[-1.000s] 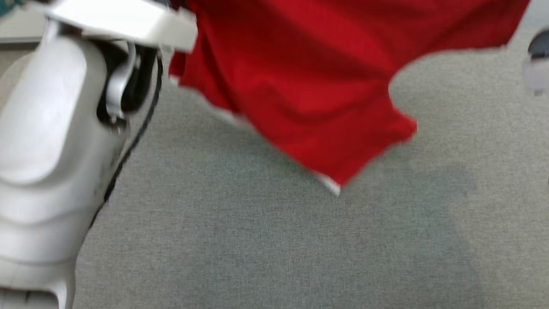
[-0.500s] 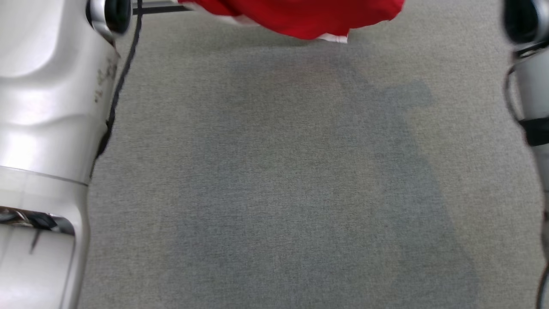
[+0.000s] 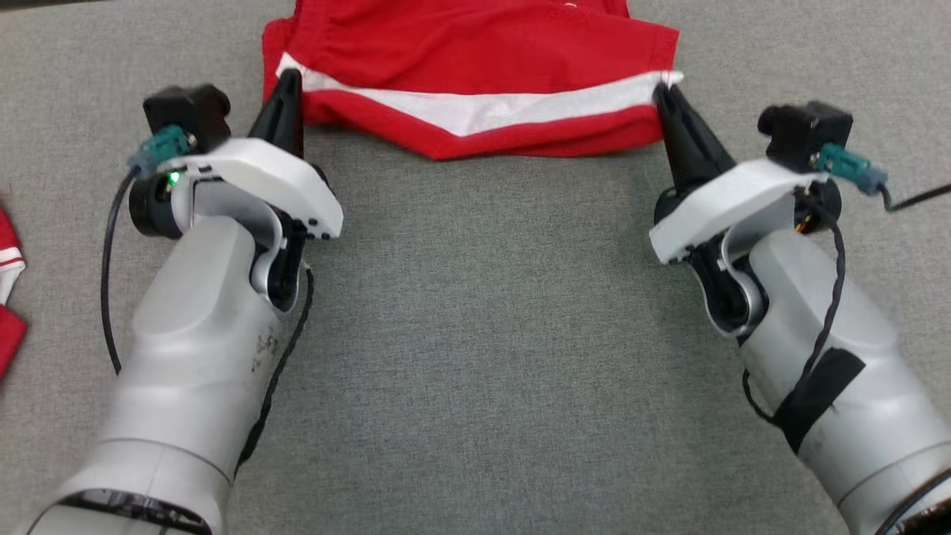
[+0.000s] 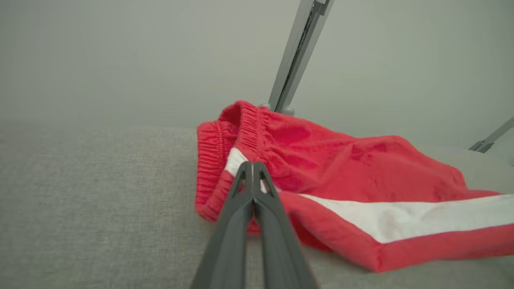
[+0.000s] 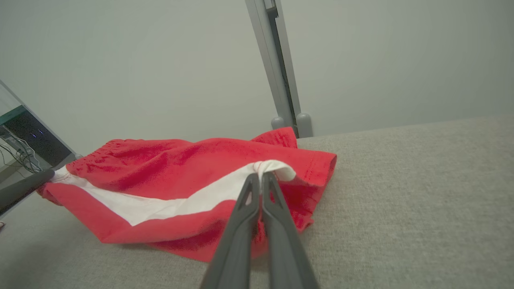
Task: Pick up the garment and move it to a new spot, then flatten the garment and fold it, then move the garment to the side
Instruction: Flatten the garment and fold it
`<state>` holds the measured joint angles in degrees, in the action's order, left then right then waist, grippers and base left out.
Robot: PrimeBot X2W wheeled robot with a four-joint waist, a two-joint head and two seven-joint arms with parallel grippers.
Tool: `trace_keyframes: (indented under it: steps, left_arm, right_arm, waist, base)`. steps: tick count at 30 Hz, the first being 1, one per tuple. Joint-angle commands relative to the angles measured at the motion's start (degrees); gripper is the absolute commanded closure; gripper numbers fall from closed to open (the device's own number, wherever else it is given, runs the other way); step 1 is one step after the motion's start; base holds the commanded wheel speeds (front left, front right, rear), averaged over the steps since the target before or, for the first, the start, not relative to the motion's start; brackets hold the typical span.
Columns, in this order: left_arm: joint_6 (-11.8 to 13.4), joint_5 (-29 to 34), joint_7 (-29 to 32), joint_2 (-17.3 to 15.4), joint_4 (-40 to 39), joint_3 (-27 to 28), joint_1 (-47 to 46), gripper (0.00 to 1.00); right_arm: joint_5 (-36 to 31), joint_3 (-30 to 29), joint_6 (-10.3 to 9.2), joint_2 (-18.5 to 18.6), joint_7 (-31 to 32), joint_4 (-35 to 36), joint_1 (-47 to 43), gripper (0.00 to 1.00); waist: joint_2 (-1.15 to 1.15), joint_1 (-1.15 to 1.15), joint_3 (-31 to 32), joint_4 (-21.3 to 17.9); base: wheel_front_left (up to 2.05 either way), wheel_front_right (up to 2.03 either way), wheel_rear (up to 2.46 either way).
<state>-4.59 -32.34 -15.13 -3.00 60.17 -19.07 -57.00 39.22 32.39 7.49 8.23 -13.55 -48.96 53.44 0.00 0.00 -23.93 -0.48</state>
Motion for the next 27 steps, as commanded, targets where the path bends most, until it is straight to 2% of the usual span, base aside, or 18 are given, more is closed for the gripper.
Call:
trace_keyframes:
  steps: [1,8,15,21,27]
  left_arm:
    - [-0.5,0.6,0.0,-0.1,-1.3,0.3,2.5,1.0]
    - [-0.9,3.3,0.0,0.0,-7.6,2.4,12.7,1.0]
    - [-0.8,8.2,0.0,0.0,-18.2,2.9,27.5,1.0]
    - [1.8,9.5,0.0,0.0,-31.1,5.1,41.2,1.0]
    - [4.9,10.1,1.6,-1.0,-44.7,4.6,54.7,1.0]
  right_arm:
    - [1.7,0.4,0.0,0.6,-1.0,0.4,-2.8,1.0]
    - [4.1,0.0,0.0,2.2,-1.7,5.2,-12.6,1.0]
    - [-0.1,-6.5,0.0,3.8,-1.7,17.0,-28.1,1.0]
    - [-4.3,-11.1,0.0,4.5,-1.5,25.9,-41.9,1.0]
    - [-8.0,-15.2,0.0,4.2,3.7,35.7,-54.2,1.0]
  waist:
    - [0.0,0.0,0.3,-0.1]
    - [0.0,0.0,3.1,0.0]
    - [0.0,0.0,8.3,0.7]
    - [0.0,0.0,12.9,0.9]
    - [0.0,0.0,16.4,2.0]
  base:
    - [0.0,0.0,0.0]
    - [0.0,0.0,0.0]
    - [0.0,0.0,0.0]
    - [0.0,0.0,0.0]
    - [0.0,0.0,0.0]
